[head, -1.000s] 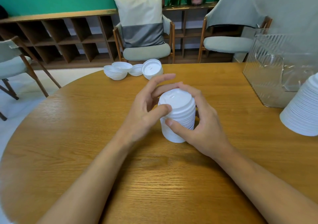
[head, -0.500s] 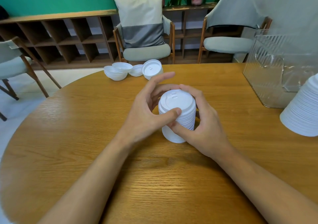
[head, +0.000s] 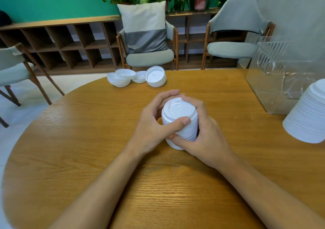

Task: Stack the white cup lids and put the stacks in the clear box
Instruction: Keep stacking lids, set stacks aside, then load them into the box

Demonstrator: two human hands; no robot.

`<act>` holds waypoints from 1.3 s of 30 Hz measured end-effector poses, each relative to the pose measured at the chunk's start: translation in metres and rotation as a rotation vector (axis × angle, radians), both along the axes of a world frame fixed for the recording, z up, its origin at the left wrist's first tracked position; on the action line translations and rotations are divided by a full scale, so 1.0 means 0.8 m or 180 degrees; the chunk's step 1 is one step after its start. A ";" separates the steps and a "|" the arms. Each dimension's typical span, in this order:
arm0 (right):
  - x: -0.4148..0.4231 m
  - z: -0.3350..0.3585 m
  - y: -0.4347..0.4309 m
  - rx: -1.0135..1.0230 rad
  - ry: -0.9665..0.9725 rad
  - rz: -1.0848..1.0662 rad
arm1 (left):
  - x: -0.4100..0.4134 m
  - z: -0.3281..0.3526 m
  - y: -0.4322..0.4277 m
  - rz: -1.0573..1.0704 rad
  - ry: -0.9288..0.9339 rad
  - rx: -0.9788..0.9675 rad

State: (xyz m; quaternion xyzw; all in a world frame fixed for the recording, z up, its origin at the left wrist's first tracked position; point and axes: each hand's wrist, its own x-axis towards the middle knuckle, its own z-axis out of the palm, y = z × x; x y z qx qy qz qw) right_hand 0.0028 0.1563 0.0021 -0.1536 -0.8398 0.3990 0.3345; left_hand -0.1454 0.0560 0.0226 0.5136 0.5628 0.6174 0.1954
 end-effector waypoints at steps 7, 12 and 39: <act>-0.003 -0.002 0.011 0.0137 0.0084 -0.0206 | -0.019 -0.017 0.003 0.0493 0.0434 0.0023; -0.003 -0.003 0.026 0.0134 0.0065 -0.0422 | -0.062 -0.040 0.017 0.1174 0.1330 -0.0482; -0.015 -0.010 0.032 0.0107 0.0178 -0.0547 | -0.165 -0.034 0.143 0.2043 0.2571 -0.1048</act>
